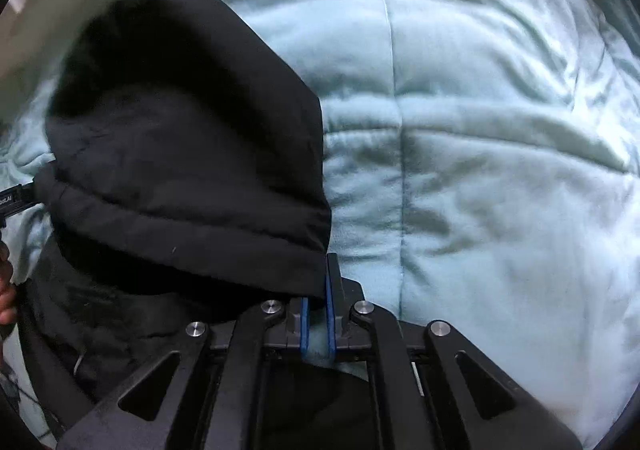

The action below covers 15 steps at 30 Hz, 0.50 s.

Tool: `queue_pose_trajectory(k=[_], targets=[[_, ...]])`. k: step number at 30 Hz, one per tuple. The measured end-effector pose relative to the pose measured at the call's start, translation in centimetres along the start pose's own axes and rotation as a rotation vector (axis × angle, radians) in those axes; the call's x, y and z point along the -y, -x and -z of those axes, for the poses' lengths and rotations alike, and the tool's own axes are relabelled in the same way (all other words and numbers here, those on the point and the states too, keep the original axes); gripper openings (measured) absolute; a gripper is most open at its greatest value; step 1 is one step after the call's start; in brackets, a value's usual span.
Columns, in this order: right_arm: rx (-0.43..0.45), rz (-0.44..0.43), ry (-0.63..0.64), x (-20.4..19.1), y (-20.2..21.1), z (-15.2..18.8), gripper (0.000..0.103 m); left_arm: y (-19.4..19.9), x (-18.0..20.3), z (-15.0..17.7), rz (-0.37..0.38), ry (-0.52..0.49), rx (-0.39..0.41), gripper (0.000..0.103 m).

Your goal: Fold large clothes

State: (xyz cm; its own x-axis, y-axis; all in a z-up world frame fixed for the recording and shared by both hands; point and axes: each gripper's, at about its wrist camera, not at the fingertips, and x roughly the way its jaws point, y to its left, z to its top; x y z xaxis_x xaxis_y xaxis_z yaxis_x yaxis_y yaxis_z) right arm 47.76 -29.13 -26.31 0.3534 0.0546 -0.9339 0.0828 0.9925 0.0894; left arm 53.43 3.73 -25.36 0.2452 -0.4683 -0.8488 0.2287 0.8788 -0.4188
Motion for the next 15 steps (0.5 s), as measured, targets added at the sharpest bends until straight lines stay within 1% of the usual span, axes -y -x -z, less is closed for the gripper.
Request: queue_pose_trajectory(k=[1,2,3,4,5,6,7,8,9,10,11,12,13,14,15], targets=[[0.014,-0.003,0.012,0.1,0.8,0.2,0.011,1.3,-0.1,0.7,-0.003,-0.02,0.022,0.037],[0.034,-0.015,0.026,0.4,2.1,0.6,0.015,2.6,-0.2,1.5,-0.008,-0.044,0.041,0.04],[0.051,-0.025,0.037,0.7,3.6,1.1,0.027,4.0,-0.2,2.2,-0.019,-0.069,0.065,0.04],[0.064,-0.026,0.043,0.9,4.4,1.4,0.035,4.9,-0.1,2.6,-0.029,-0.084,0.084,0.04],[0.091,-0.024,0.054,1.1,5.9,1.7,0.044,6.5,0.3,2.9,-0.032,-0.113,0.114,0.04],[0.116,-0.026,0.06,1.1,7.0,1.7,0.047,7.5,0.7,2.6,-0.029,-0.133,0.135,0.04],[0.153,-0.04,0.058,1.2,8.5,1.3,0.047,8.8,1.5,2.1,-0.026,-0.151,0.173,0.041],[0.182,-0.057,0.043,1.1,9.4,0.5,0.048,9.6,2.3,1.3,-0.024,-0.163,0.204,0.045],[0.203,-0.083,0.024,1.0,10.0,-0.4,0.048,9.9,3.1,0.4,-0.013,-0.17,0.223,0.053],[0.214,-0.107,0.012,0.9,10.1,-1.2,0.048,9.7,4.4,-0.8,0.012,-0.182,0.239,0.057],[0.215,-0.141,-0.003,0.2,9.6,-2.8,0.048,8.8,5.6,-1.9,0.033,-0.19,0.227,0.06],[0.202,-0.15,-0.007,-0.4,8.9,-3.8,0.048,7.4,6.2,-3.2,0.062,-0.193,0.197,0.06],[0.188,-0.153,-0.006,-1.0,7.5,-5.0,0.048,5.6,7.0,-3.8,0.105,-0.194,0.15,0.06],[0.17,-0.155,-0.004,-1.5,6.2,-5.0,0.048,3.8,7.3,-3.7,0.125,-0.185,0.106,0.06],[0.127,-0.155,-0.006,-1.7,4.0,-5.1,0.048,2.0,7.4,-4.0,0.136,-0.177,0.063,0.06]])
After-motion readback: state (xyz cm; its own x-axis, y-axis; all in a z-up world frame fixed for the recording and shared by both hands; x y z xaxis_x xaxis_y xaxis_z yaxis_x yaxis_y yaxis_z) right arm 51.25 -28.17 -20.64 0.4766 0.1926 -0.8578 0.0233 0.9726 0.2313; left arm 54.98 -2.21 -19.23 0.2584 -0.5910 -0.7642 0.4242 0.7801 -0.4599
